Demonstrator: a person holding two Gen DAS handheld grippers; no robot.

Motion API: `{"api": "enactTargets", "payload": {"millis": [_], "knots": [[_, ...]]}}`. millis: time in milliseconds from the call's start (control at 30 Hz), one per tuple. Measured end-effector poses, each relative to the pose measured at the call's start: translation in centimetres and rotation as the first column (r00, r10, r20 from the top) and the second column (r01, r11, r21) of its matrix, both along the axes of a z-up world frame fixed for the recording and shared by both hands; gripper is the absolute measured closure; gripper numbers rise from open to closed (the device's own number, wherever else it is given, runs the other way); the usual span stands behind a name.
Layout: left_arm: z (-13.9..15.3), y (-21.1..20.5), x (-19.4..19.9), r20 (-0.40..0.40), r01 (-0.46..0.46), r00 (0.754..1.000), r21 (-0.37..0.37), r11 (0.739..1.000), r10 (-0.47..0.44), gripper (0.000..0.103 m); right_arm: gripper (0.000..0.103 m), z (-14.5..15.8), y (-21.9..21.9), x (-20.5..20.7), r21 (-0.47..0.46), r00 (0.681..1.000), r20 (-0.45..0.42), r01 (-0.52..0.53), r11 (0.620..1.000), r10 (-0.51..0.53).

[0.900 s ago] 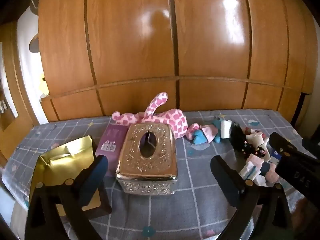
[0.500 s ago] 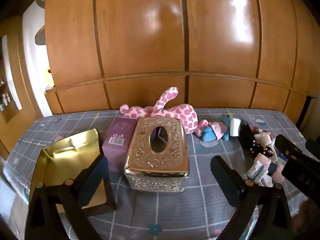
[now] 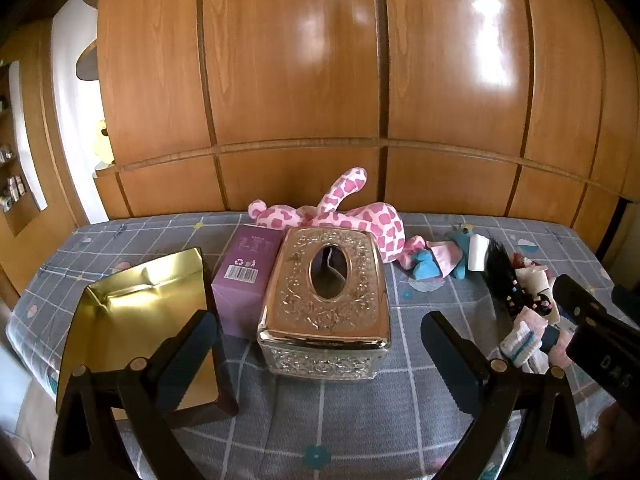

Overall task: Organize soft objects
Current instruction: 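Move both tools toward the pile of soft items on the bed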

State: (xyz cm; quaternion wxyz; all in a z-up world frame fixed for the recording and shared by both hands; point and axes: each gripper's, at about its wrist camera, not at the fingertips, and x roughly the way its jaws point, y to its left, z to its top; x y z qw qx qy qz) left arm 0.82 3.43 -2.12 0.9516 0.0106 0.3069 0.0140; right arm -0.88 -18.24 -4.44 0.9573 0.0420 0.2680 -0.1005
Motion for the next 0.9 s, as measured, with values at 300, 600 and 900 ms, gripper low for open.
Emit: {"api": "enactTargets", "payload": {"millis": [300,600,900], "knots": [[0.2,-0.5,-0.4,0.005,0.008,1.0,0.015,1.0,-0.008,0.0,0.003,0.1,-0.2,-0.2,0.007,1.0,0.009,0.005,1.0,-0.006],[0.5,-1.0,-0.7,0.006,0.016,1.0,0.017,1.0,-0.016,0.0,0.003,0.3,-1.0,-0.8,0.007,1.0,0.022,0.018,1.0,-0.018],[0.6,-1.7,-0.8,0.003,0.037,0.999,0.021,0.999,-0.037,0.0,0.003,0.5,-2.4,-1.1,0.015,0.998,0.031,0.046,0.999,-0.047]]}}
